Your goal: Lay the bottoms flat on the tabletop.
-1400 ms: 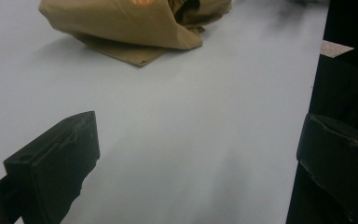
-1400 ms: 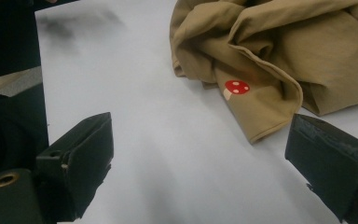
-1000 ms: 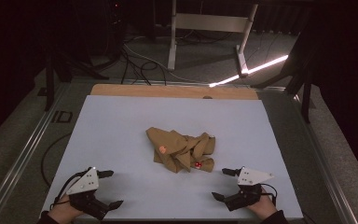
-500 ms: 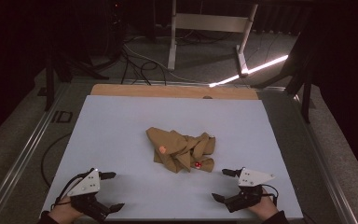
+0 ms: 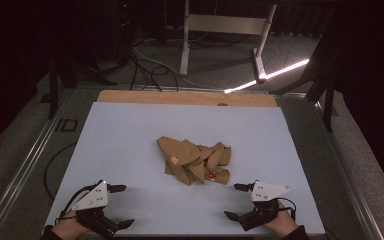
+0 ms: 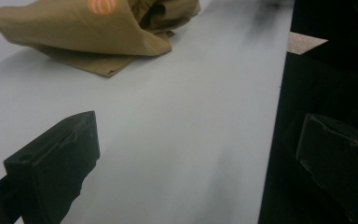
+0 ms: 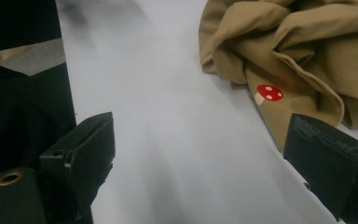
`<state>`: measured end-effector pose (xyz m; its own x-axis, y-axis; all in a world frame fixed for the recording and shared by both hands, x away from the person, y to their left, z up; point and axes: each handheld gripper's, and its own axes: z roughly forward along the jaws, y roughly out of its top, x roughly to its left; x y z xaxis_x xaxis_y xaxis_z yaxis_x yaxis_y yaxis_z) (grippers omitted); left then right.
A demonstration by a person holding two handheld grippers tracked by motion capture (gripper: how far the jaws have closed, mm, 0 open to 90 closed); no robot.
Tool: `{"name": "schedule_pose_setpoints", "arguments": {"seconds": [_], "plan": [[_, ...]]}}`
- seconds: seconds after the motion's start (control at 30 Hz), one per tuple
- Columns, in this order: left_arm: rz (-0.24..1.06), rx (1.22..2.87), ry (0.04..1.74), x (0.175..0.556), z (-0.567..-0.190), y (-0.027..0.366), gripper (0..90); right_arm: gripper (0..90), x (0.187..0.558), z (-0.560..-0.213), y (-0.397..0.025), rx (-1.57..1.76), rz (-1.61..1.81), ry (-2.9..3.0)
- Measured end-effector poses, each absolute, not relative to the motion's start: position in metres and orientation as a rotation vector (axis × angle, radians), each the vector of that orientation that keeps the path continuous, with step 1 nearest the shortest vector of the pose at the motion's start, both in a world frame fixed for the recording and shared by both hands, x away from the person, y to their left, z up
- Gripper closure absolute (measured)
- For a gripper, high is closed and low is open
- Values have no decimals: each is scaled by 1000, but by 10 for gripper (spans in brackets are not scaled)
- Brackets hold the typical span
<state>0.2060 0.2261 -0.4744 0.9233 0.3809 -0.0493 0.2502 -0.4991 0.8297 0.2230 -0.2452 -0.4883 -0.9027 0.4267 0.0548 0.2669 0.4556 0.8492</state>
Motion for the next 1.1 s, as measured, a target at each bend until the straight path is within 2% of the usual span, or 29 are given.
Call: {"name": "schedule_pose_setpoints", "arguments": {"seconds": [0.8, 1.1], "plan": [[160, 2102, 342, 208, -437, 209, 3, 93, 232, -430, -239, 490, 1491, 2444], [250, 2050, 443, 225, -431, 208, 3, 93, 248, -427, -233, 608, 1480, 2338]]}}
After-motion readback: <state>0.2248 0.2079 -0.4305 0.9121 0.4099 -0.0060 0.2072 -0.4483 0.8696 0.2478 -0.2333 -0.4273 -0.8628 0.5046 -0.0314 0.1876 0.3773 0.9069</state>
